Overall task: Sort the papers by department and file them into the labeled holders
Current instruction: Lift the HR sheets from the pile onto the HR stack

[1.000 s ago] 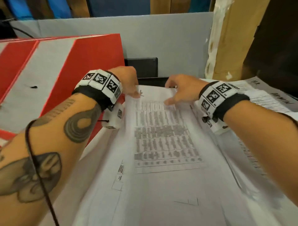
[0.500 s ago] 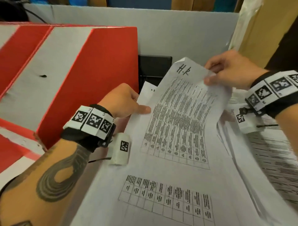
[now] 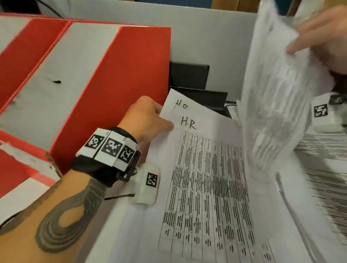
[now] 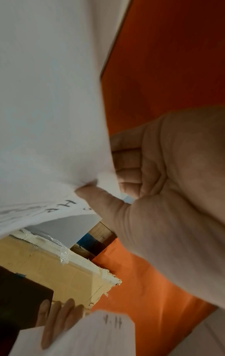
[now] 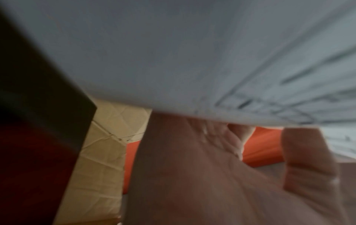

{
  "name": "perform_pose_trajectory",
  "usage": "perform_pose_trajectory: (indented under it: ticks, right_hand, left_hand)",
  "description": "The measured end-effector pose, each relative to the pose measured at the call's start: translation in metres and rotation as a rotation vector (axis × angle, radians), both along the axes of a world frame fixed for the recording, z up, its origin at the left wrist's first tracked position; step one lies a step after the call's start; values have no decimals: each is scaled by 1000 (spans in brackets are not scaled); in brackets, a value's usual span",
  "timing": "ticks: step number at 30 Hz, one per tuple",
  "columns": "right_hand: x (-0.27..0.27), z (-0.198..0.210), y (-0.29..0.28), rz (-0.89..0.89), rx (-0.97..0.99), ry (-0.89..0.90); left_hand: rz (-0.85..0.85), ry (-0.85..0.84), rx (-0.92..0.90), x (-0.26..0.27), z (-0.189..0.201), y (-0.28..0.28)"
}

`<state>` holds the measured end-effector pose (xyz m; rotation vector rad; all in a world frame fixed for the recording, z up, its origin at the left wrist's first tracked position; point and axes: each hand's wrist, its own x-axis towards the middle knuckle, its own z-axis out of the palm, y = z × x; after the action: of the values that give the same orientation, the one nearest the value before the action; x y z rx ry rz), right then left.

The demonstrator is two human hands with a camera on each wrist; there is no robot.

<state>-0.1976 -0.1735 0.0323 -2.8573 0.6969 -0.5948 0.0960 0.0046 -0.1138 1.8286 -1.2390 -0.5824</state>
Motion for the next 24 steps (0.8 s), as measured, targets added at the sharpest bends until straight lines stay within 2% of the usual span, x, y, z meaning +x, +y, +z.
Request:
perform_pose_trajectory:
  ticks: [3, 4, 5, 11, 15, 19, 24]
  right_hand:
    - [24, -29, 13, -256, 106, 93]
    - [32, -35, 20, -300, 192, 75]
    - [39, -40, 24, -323, 191, 80]
    - [78, -72, 30, -265, 80, 242]
    - [91, -89, 28, -320, 91, 199]
    - [96, -95, 34, -288, 149, 71]
    - [99, -101, 39, -258, 133, -36]
  left_hand:
    - [60, 69, -88, 2, -4, -3]
    - [75, 87, -124, 2, -5, -4]
    - [87, 96, -154, 1, -5, -5]
    - [127, 198, -288, -4, 0, -3]
    - [74, 271, -303, -9, 2, 2]
    - [44, 325, -285, -11, 2, 3]
    - [40, 406, -283, -11, 0, 1]
